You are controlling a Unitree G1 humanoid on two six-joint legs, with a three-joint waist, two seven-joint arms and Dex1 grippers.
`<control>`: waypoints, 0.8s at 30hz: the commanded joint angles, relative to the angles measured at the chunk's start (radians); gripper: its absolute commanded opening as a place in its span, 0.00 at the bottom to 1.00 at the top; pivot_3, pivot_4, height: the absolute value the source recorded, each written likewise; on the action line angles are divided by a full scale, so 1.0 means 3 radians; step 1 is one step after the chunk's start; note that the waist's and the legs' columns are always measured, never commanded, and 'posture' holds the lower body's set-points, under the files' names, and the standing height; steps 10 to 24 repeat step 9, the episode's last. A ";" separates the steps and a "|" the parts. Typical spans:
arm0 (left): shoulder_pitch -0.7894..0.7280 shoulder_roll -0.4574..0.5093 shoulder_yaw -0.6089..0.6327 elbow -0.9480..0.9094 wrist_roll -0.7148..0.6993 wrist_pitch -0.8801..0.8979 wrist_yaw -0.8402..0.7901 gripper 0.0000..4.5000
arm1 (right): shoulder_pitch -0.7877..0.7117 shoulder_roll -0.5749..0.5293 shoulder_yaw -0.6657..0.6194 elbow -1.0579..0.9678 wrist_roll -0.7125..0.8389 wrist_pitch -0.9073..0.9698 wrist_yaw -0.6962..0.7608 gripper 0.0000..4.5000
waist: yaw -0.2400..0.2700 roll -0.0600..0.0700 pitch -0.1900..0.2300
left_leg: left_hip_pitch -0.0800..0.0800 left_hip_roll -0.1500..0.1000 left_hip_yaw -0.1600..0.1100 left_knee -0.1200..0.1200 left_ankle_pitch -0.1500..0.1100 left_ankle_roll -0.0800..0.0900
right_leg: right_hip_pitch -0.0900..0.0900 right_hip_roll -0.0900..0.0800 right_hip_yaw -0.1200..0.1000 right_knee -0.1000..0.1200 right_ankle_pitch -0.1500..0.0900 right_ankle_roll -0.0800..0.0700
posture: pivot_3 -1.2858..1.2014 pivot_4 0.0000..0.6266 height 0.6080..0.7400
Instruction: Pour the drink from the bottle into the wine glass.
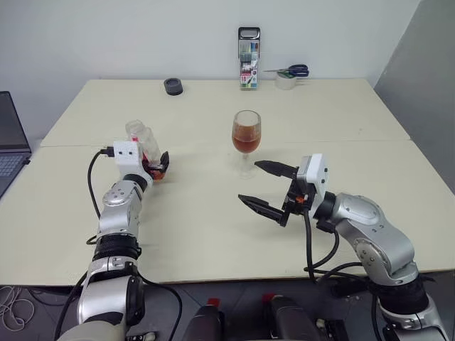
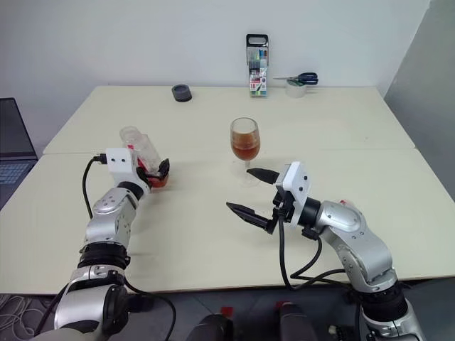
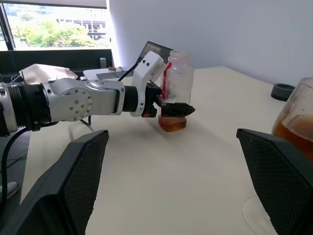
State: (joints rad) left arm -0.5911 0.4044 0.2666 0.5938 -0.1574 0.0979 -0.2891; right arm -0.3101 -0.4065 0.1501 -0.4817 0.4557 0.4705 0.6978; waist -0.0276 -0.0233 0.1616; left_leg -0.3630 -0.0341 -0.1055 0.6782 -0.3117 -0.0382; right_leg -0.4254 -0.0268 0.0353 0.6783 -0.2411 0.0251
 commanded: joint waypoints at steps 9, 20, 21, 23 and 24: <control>0.1019 0.0096 0.0020 -0.1827 -0.0335 0.0938 -0.0164 1.00 | 0.0746 0.0413 -0.0360 -0.0346 -0.0209 0.0507 -0.1329 1.00 | 0.0000 0.0001 0.0001 | 0.0000 0.0008 -0.0003 -0.0003 -0.0001 -0.0001 | 0.0002 0.0000 0.0007 -0.0001 0.0000 0.0000 | 0.52 0.24 1.00; 0.1019 0.0096 0.0020 -0.1827 -0.0335 0.0938 -0.0164 1.00 | 0.0746 0.0413 -0.0360 -0.0346 -0.0209 0.0507 -0.1329 1.00 | 0.0000 0.0001 0.0001 | 0.0000 0.0008 -0.0003 -0.0003 -0.0001 -0.0001 | 0.0002 0.0000 0.0007 -0.0001 0.0000 0.0000 | 0.52 0.24 1.00; 0.1019 0.0096 0.0020 -0.1827 -0.0335 0.0938 -0.0164 1.00 | 0.0746 0.0413 -0.0360 -0.0346 -0.0209 0.0507 -0.1329 1.00 | 0.0000 0.0001 0.0001 | 0.0000 0.0008 -0.0003 -0.0003 -0.0001 -0.0001 | 0.0002 0.0000 0.0007 -0.0001 0.0000 0.0000 | 0.52 0.24 1.00; 0.1019 0.0096 0.0020 -0.1827 -0.0335 0.0938 -0.0164 1.00 | 0.0746 0.0413 -0.0360 -0.0346 -0.0209 0.0507 -0.1329 1.00 | 0.0000 0.0001 0.0001 | 0.0000 0.0008 -0.0003 -0.0003 -0.0001 -0.0001 | 0.0002 0.0000 0.0007 -0.0001 0.0000 0.0000 | 0.52 0.24 1.00; 0.1019 0.0096 0.0020 -0.1827 -0.0335 0.0938 -0.0164 1.00 | 0.0746 0.0413 -0.0360 -0.0346 -0.0209 0.0507 -0.1329 1.00 | 0.0000 0.0001 0.0001 | 0.0000 0.0008 -0.0003 -0.0003 -0.0001 -0.0001 | 0.0002 0.0000 0.0007 -0.0001 0.0000 0.0000 | 0.52 0.24 1.00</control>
